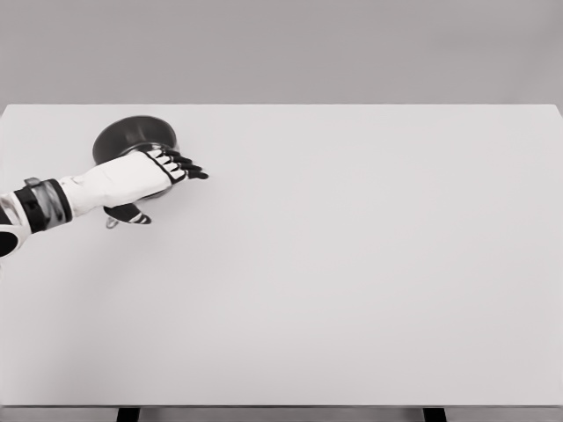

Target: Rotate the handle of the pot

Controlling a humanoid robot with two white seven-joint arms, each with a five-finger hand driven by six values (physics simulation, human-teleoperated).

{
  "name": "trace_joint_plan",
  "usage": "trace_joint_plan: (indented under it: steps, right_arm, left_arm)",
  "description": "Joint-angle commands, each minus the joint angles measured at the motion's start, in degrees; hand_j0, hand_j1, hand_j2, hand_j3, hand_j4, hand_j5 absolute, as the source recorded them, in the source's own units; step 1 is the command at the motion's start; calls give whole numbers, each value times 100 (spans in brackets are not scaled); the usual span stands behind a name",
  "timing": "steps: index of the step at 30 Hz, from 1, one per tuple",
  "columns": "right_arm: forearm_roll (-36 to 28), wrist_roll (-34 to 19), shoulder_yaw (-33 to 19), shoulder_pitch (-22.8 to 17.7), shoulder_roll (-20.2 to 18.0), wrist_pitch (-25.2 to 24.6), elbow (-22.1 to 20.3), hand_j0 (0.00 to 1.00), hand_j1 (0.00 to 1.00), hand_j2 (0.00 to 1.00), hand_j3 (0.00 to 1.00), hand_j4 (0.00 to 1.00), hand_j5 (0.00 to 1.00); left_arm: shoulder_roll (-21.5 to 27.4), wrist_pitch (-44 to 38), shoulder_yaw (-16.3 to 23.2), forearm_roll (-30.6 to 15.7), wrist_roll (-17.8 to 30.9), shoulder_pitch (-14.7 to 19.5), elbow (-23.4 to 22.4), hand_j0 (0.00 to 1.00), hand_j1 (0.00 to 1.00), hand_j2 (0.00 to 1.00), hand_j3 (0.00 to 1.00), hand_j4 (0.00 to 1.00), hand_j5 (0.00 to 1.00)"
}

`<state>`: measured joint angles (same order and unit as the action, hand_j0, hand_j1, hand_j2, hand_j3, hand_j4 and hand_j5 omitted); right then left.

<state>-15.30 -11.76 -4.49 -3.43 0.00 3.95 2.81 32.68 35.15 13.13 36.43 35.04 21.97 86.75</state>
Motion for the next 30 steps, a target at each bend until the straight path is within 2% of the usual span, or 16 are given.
trace_joint_plan:
  steps: [1,17,30]
  right_arm:
    - [1,-10,0,0,0,0,0,100,100,100,100,100,100]
    - [1,-1,0,0,0,0,0,100,100,100,100,100,100]
    - [1,-1,0,0,0,0,0,100,100,100,100,100,100]
  left_arm:
    - [19,-15,-21,-31,-4,0,-36,100,100,100,100,100,100]
    - [380,-15,-504,-75,-4,-202,-53,100,100,100,100,100,100]
    - [494,-15,-513,-40,-4,-202,-290,100,100,100,100,100,100]
